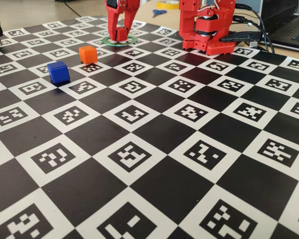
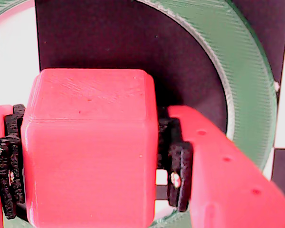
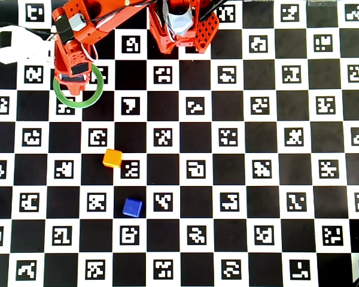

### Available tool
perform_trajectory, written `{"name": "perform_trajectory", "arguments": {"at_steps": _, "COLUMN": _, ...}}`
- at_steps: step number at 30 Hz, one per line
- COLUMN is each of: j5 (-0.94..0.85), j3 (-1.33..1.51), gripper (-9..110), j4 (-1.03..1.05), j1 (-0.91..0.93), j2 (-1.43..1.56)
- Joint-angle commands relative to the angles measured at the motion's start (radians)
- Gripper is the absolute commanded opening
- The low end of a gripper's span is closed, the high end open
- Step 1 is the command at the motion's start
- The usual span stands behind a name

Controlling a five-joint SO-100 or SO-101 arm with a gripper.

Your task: Grab the red cube then put it in the green circle then put the blue cube on top and finally the orange cube on top

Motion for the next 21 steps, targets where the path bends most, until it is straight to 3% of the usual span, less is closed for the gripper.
{"name": "perform_trajectory", "arguments": {"at_steps": 1, "j5": -0.008, "j3": -0.006, "gripper": 15, "j4": -0.006, "j1": 0.011, "j2": 0.081}}
{"name": "perform_trajectory", "arguments": {"at_steps": 21, "j5": 0.063, "j3": -0.026, "gripper": 47, "j4": -0.005, "j1": 0.009, "j2": 0.115}}
